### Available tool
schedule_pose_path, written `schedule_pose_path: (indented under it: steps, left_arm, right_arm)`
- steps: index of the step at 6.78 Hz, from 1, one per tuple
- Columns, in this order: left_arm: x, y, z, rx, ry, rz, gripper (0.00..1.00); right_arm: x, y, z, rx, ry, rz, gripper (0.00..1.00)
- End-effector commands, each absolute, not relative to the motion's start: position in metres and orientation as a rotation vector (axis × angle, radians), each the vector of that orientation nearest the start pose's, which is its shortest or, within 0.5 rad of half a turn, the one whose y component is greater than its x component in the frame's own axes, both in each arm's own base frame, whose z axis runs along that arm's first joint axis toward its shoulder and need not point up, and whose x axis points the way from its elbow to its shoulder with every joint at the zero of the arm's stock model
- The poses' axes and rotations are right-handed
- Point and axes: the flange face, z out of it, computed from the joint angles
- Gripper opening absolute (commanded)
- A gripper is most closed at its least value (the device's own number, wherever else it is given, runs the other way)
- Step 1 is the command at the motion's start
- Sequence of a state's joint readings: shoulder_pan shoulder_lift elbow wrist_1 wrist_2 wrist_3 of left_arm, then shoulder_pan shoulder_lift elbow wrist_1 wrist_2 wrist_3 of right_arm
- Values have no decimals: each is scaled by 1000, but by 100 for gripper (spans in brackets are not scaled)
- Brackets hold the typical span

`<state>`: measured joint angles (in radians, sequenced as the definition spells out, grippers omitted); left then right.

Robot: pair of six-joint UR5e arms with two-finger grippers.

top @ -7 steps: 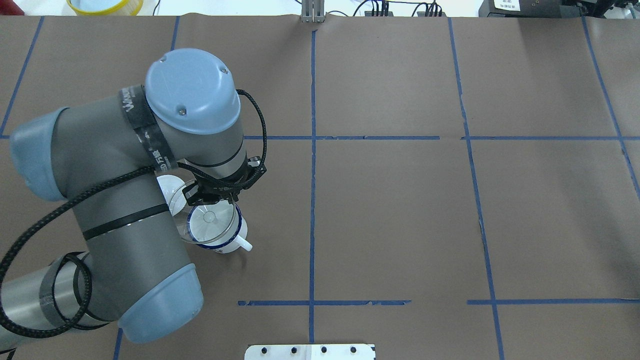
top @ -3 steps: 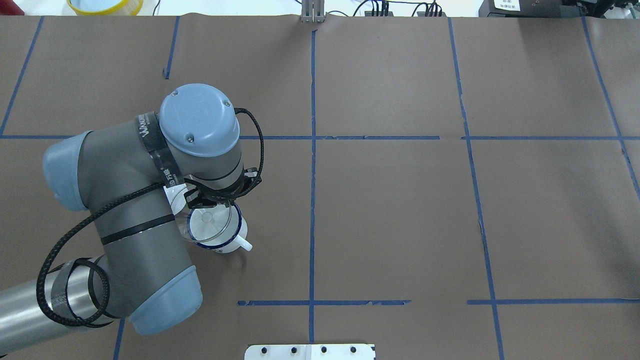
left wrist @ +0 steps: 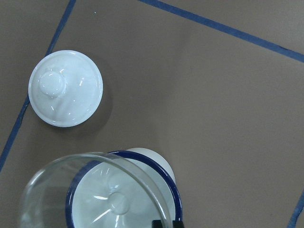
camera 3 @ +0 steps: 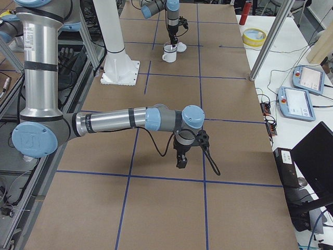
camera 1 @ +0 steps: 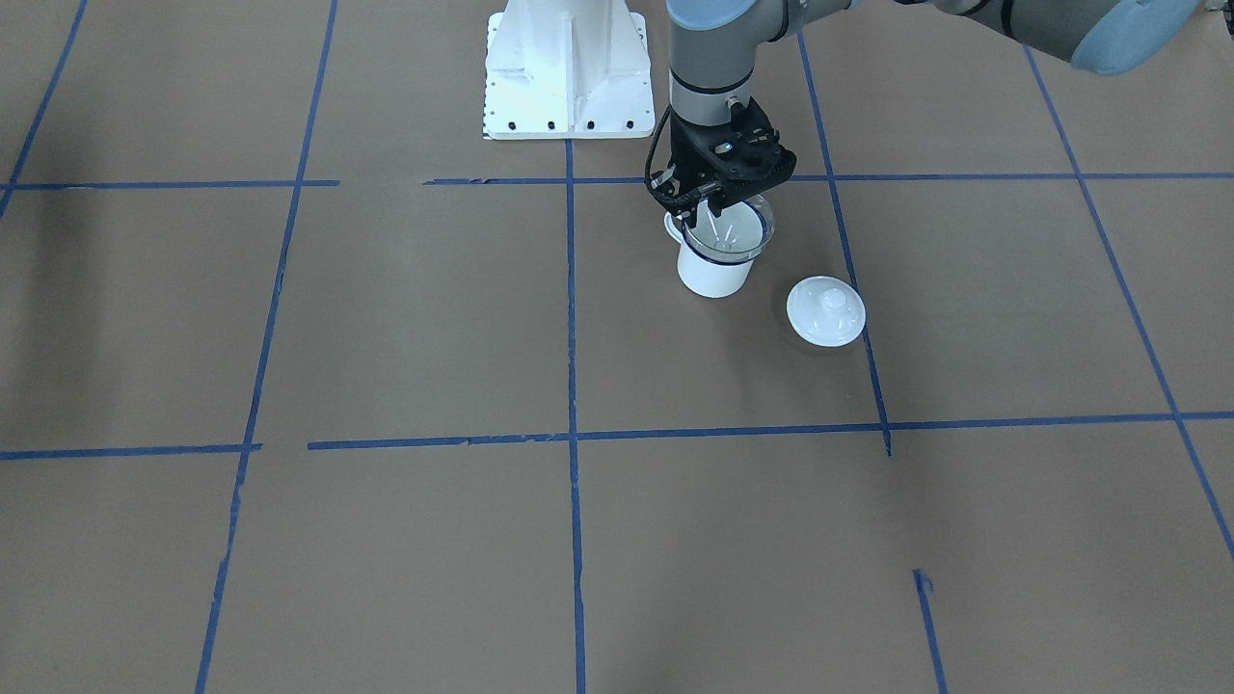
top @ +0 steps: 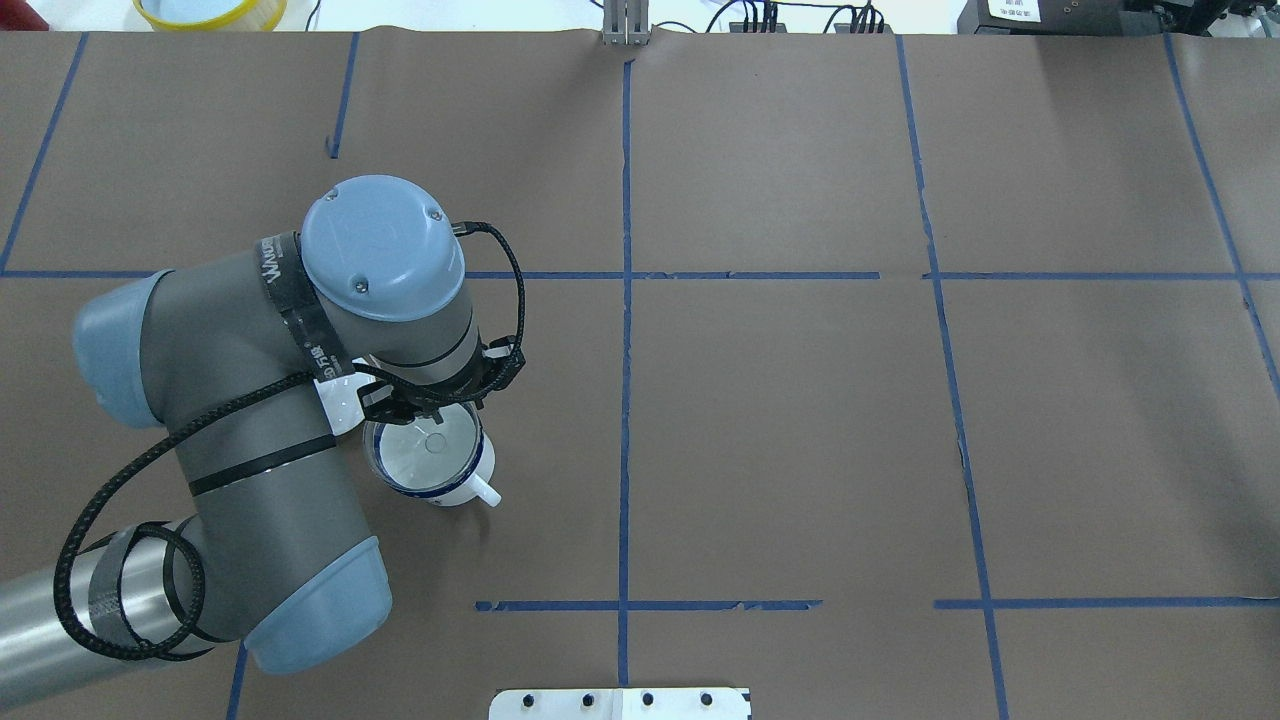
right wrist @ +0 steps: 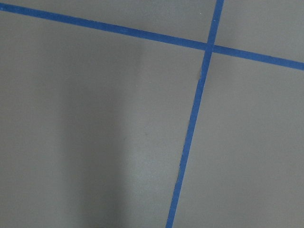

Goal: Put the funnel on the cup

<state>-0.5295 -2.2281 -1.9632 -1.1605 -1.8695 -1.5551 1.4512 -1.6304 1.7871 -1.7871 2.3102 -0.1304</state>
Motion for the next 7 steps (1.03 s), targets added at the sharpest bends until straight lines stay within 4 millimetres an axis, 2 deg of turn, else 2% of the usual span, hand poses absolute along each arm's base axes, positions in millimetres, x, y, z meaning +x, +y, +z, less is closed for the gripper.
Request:
schedule_pose_path:
  steps: [1, 2, 3, 4, 5, 6, 7]
  left_arm:
    - [447, -385, 165, -93, 723, -395, 100]
    - [422, -394, 159, -61, 753, -414, 100]
    - [390, -416, 152, 1, 776, -393, 100]
    - [335, -460, 153, 121, 766, -310, 100]
    - [284, -494, 158, 193, 751, -250, 100]
    - [232, -519, 187, 212, 738, -185, 100]
    - [165, -542, 226, 234, 728, -87, 100]
  right_arm:
    - [11, -462, 605, -53, -741, -216, 100]
    - [11, -462, 605, -53, -741, -216, 100]
    - [11, -462, 604, -52, -741, -217, 100]
    - [11, -462, 605, -53, -741, -216, 100]
    - [11, -462, 605, -53, -741, -216, 100]
    - [11, -462, 604, -52, -741, -217, 100]
    - [11, -462, 606, -55, -741, -216, 100]
